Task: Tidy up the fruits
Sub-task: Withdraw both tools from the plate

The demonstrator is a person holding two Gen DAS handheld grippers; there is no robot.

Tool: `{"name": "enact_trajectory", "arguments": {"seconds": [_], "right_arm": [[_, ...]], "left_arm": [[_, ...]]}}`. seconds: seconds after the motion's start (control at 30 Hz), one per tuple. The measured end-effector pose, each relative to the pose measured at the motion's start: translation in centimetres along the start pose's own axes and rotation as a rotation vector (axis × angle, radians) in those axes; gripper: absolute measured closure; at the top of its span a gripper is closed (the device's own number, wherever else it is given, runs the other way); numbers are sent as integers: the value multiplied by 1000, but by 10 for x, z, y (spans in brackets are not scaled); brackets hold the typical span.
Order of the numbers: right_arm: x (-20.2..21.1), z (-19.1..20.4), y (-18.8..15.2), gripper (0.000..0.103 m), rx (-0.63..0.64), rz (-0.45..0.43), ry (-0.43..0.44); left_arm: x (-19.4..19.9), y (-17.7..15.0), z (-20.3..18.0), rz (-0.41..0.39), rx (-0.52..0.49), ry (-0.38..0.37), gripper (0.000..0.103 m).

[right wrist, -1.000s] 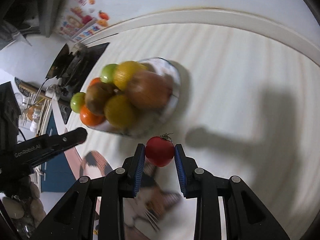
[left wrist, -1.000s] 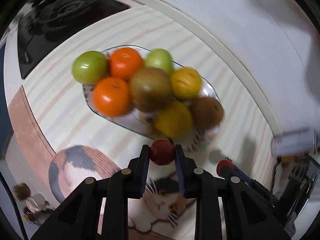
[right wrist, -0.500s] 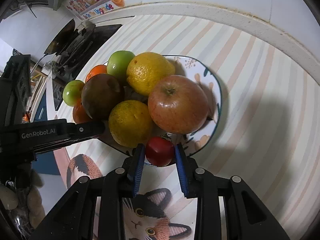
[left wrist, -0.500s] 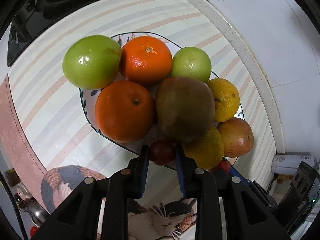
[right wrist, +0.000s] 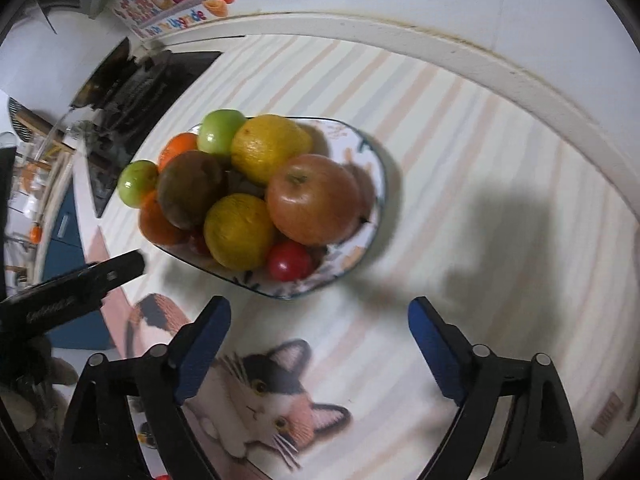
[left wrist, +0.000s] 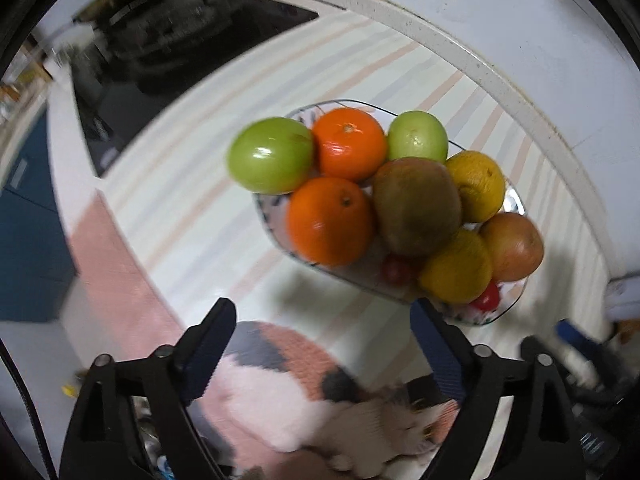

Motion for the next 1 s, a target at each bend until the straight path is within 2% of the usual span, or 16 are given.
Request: {"name": "enact_trajectory", "arguments": {"seconds": [0.13,0.5,0.7,0.87,1.0], "right_arm": [[22,0,-4,9,7,-33,-54],[87,24,-19,8,38,-116,-147],[141,44,-52,8,47,-196,-190],[189,64,-91,8,40,-252,-183],[229,83,-123,8,51,-300,-189]], "left_arm": [[20,-11,5,-66,-23,43,8],[75,-28,7,-167,-46,18,8],[125,-56,13,-249,-63,-20,8],[174,-90,26,-329,-79,-61,8],[209,-118,36,-363,-97,-90,8]]}}
Point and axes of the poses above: each gripper's, at about its wrist camera, not at the fingertips, and x roughly against the way its jaws point, z to its left, y to its top, the point moved 1 cm from there along -x, roughly the way its jaws point, and after that the axes turned 8 degrees about x, right-handed, at the moved point
